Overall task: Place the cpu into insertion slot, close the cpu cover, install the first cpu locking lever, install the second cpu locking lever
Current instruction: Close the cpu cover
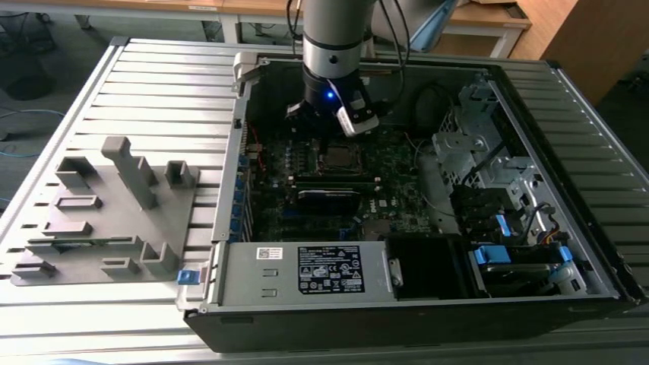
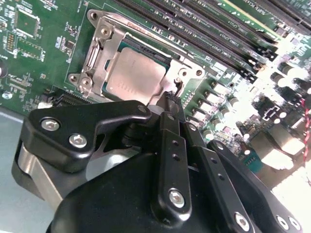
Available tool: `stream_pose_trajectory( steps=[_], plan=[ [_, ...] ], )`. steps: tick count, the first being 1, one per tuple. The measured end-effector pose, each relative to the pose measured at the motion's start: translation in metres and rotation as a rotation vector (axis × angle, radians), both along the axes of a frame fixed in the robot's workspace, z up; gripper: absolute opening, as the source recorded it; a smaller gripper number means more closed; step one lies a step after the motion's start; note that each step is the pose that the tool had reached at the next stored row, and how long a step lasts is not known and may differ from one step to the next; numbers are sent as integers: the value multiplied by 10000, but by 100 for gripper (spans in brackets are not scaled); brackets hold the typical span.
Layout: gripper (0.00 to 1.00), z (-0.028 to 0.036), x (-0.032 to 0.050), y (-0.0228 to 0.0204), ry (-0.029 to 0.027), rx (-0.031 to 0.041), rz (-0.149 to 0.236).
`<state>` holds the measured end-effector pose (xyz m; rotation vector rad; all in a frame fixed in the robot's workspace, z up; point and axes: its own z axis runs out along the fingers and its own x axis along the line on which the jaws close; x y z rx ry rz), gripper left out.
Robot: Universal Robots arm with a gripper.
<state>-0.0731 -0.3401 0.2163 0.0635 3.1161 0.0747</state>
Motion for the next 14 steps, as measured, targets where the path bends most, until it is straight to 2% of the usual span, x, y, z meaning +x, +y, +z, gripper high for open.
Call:
stream_pose_trajectory(
  steps=[4, 9, 10, 13, 14],
  plan=[
    [11, 81, 0, 0, 0, 0, 0],
    [11, 88, 0, 0, -2, 0, 1],
    [11, 87, 0, 0, -28, 0, 1],
    [11, 83, 0, 0, -214, 0, 2],
    [11, 81, 5, 0, -233, 1, 3]
  ],
)
